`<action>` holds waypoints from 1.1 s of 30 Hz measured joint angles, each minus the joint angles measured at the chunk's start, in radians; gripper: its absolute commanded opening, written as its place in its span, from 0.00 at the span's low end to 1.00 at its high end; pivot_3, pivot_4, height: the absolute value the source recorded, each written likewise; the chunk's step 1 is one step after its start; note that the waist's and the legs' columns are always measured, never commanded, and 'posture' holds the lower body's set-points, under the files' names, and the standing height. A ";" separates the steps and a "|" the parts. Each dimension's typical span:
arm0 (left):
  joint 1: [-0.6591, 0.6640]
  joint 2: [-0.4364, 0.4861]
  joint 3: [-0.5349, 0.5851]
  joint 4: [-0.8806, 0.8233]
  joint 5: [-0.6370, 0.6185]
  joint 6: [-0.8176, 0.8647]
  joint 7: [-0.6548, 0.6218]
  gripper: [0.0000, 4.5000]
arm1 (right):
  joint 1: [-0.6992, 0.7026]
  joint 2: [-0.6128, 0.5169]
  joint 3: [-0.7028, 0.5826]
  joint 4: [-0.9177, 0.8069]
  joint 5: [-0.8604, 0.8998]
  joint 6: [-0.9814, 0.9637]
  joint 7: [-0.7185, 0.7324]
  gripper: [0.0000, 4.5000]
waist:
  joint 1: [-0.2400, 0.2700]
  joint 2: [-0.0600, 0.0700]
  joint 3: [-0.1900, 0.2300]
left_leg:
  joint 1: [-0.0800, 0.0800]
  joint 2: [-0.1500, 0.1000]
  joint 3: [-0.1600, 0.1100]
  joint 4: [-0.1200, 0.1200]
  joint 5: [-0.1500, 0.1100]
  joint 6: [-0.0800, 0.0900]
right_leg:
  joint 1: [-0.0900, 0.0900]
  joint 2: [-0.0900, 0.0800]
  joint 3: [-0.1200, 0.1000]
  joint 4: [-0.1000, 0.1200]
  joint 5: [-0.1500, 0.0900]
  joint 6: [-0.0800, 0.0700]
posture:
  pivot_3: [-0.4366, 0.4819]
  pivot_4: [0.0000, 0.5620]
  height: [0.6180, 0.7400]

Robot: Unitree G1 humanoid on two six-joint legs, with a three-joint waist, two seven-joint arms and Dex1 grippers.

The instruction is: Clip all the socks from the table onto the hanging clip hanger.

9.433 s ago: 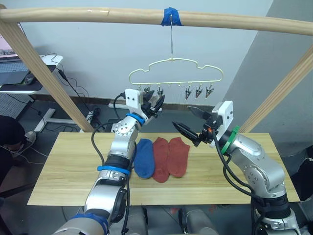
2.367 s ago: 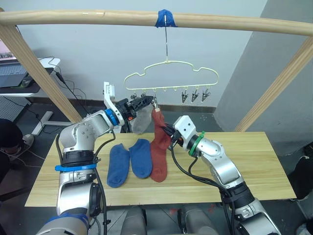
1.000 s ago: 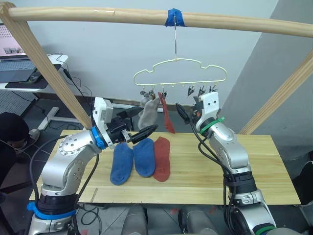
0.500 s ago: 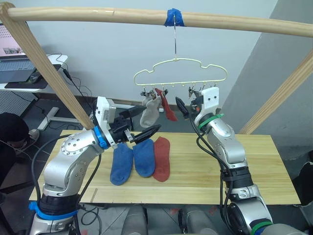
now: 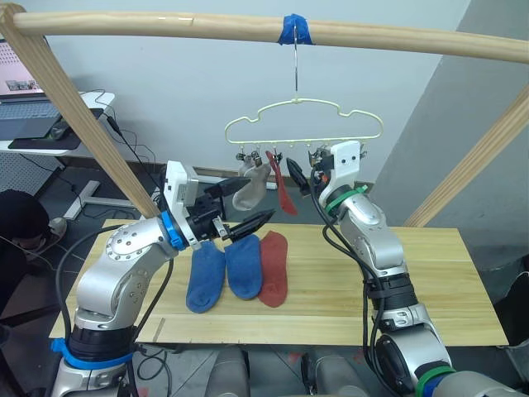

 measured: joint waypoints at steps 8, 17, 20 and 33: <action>0.009 0.000 0.000 -0.008 0.000 -0.006 0.015 1.00 | -0.033 0.021 -0.028 0.049 0.019 -0.005 -0.015 0.95 | 0.001 0.000 0.000 | 0.000 0.000 0.000 0.000 0.000 0.000 | 0.000 0.000 0.000 0.000 0.000 0.000 | 0.59 0.27 1.00; 0.020 0.000 0.000 -0.001 0.005 -0.045 -0.001 1.00 | -0.046 0.031 -0.061 0.078 0.040 -0.024 -0.042 0.83 | 0.001 0.000 0.000 | 0.000 0.000 0.000 0.000 0.000 0.000 | 0.000 0.000 0.000 0.000 0.000 0.000 | 0.59 0.27 1.00; 0.026 0.000 0.000 0.000 0.008 -0.059 -0.006 1.00 | -0.053 0.034 -0.066 0.082 0.040 -0.030 -0.043 0.60 | 0.001 0.000 0.000 | 0.000 0.000 0.000 -0.001 0.000 0.000 | 0.000 0.000 0.000 0.000 0.000 0.000 | 0.59 0.27 1.00; 0.068 0.000 -0.019 0.006 0.040 -0.068 -0.002 1.00 | -0.056 0.037 -0.088 0.085 0.041 -0.037 -0.054 0.02 | 0.000 0.001 0.001 | 0.000 0.000 0.000 -0.002 0.000 0.000 | -0.001 0.000 0.000 0.000 -0.001 -0.001 | 0.57 0.28 1.00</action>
